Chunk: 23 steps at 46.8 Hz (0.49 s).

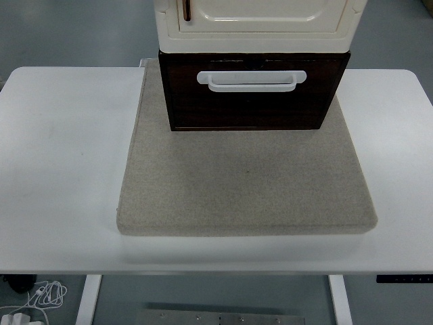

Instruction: Open the drawer under the combination cabinet

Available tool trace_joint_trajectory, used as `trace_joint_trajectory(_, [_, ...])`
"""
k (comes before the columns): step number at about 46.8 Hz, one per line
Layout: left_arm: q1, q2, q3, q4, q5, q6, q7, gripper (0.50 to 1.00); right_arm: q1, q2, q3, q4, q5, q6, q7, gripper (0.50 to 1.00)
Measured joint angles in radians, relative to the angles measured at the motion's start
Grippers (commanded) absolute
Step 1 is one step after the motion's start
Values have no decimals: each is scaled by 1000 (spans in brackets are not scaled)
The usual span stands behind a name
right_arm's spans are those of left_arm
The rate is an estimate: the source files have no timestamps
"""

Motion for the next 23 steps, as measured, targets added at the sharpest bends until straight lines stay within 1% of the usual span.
trace_joint_trajectory(7, [-48, 7, 91, -65, 29, -5, 3, 1000, 0, 0, 0, 0, 0, 0, 0, 928])
trace_joint_trajectory(13, [-80, 11, 155, -109, 56, -10, 16, 1000, 0, 0, 0, 0, 0, 0, 0, 928])
trace_joint_trajectory(23, [-112, 5, 267, -146, 129, -25, 23, 1000, 0, 0, 0, 0, 0, 0, 0, 928])
